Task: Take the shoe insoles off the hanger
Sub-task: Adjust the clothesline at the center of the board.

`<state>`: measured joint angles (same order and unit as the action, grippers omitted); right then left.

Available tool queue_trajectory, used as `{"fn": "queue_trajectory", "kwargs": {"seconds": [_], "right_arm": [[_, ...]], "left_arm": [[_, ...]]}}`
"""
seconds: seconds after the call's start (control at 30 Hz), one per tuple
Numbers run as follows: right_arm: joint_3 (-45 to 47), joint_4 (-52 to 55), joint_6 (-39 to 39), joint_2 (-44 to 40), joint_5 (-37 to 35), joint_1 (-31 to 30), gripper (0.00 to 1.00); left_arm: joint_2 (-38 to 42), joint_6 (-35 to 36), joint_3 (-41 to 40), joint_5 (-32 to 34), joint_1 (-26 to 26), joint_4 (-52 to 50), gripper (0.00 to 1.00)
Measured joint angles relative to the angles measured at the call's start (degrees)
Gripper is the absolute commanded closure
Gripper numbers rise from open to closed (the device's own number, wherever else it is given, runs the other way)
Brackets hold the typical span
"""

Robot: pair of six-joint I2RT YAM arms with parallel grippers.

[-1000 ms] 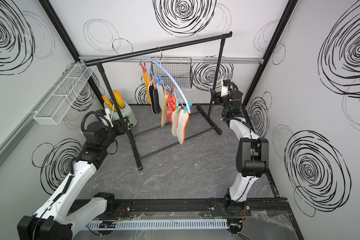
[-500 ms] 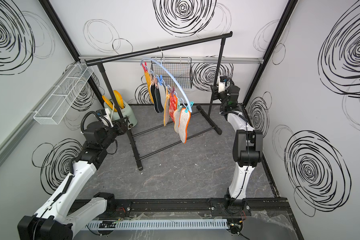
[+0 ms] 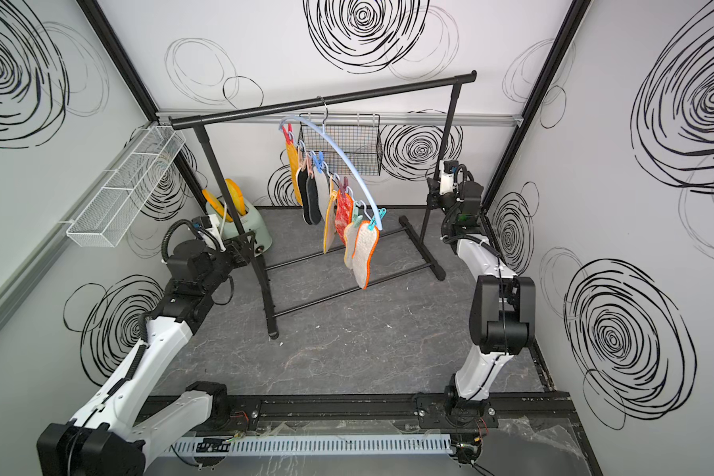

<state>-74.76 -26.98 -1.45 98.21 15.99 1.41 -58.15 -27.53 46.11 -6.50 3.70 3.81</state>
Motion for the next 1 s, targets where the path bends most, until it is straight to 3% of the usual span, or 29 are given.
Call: {"fn": "queue_trajectory", "kwargs": {"seconds": [0.33,0.57,0.67,0.73,0.8,0.93,1.0], "right_arm": [[18.73,0.33,-1.18,-18.69,-5.86,4.46,0.87],[21.68,2.58,-1.55,-23.28,-7.15,6.54,0.82],[22.84,2.10,-3.54,-24.22,-7.17,6.73,0.63],[23.04,1.99,-5.64,-24.63,-7.02,6.73,0.33],[23.04,2.16,-7.37,-25.11,-7.08,6.73,0.14],[23.04,3.17,-9.55,-26.91,-7.45,6.71,0.08],[23.04,3.80,-10.10,-28.13,-7.50,6.71,0.08]], "left_arm": [[-3.32,-0.22,1.14,-2.12,0.83,0.81,0.46],[-7.87,-0.50,4.37,-1.97,0.48,1.18,0.46],[-8.41,-0.59,4.42,-1.97,0.09,1.20,0.46],[-8.48,-0.57,4.42,-1.97,-0.20,1.16,0.43],[-8.31,-0.55,4.44,-1.97,-0.48,0.98,0.32],[-7.10,-0.68,4.87,-1.49,-1.05,-0.61,0.14],[-5.97,-0.52,5.44,-1.11,-1.20,-1.60,0.10]]}}
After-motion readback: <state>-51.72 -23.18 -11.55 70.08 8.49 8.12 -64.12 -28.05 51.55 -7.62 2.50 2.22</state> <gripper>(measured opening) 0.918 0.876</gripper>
